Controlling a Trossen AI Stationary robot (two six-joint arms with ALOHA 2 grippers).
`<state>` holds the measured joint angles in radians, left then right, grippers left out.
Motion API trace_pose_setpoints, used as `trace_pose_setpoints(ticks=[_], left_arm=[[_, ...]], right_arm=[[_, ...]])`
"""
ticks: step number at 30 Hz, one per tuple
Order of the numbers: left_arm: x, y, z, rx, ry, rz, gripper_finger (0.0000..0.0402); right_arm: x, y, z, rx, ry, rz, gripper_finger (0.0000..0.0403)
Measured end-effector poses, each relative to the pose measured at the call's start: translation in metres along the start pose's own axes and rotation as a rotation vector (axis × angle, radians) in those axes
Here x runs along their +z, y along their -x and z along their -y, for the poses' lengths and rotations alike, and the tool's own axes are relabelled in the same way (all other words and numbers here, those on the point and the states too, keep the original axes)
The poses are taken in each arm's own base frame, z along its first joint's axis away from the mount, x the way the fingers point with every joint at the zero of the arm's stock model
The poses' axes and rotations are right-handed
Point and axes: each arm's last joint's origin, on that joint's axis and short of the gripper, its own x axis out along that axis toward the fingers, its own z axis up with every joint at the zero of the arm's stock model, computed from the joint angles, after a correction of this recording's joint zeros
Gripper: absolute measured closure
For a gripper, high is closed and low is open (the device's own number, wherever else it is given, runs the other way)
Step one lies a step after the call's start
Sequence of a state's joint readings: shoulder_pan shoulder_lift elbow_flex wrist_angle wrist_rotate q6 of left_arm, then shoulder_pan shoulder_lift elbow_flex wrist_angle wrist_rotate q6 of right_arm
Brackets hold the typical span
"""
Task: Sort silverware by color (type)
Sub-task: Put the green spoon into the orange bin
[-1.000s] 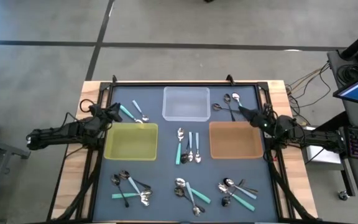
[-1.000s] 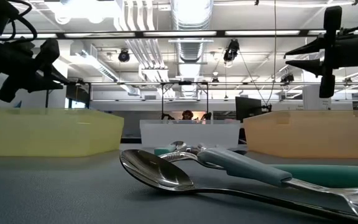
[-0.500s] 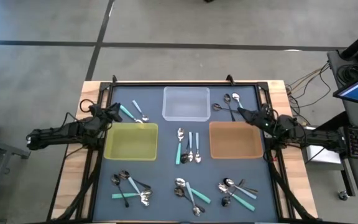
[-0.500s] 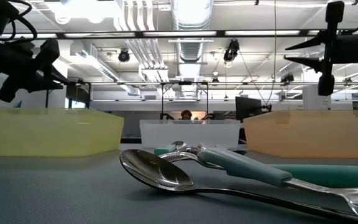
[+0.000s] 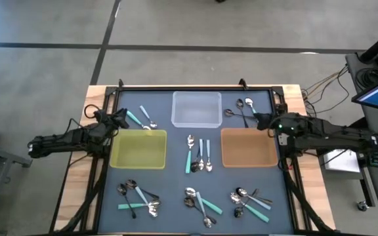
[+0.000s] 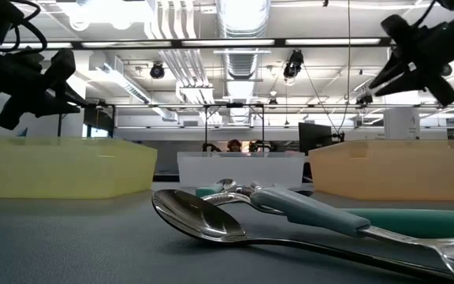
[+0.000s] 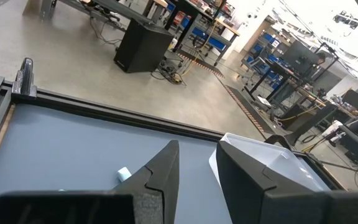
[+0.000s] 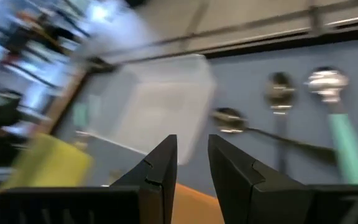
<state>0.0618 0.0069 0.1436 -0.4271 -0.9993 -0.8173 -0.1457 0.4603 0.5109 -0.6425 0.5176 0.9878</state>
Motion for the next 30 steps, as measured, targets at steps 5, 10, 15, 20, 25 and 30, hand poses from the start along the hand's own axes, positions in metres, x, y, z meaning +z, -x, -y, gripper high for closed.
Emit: trace_pose_setpoints(ticks=[5,10,15,20,25,30], left_arm=[[0.0,0.0,0.0,0.0,0.0,0.0,0.0313],[0.0,0.0,0.0,0.0,0.0,0.0,0.0313],[0.0,0.0,0.0,0.0,0.0,0.0,0.0313],[0.0,0.0,0.0,0.0,0.0,0.0,0.0313],[0.0,0.0,0.0,0.0,0.0,0.0,0.0313],[0.0,0.0,0.0,0.0,0.0,0.0,0.0313]], right_arm=[[0.004,-0.011,-0.009,-0.24,0.095,-0.115,0.0321],[0.003,-0.022,-0.003,-0.411,0.07,-0.179,0.0321],[0.002,-0.038,0.008,-0.527,0.015,-0.265,0.0313],[0.007,-0.053,0.016,-0.609,-0.034,-0.297,0.0277],[0.013,-0.066,0.023,-0.679,-0.075,-0.295,0.0248],[0.02,-0.085,0.027,-0.645,-0.076,-0.324,0.0252]])
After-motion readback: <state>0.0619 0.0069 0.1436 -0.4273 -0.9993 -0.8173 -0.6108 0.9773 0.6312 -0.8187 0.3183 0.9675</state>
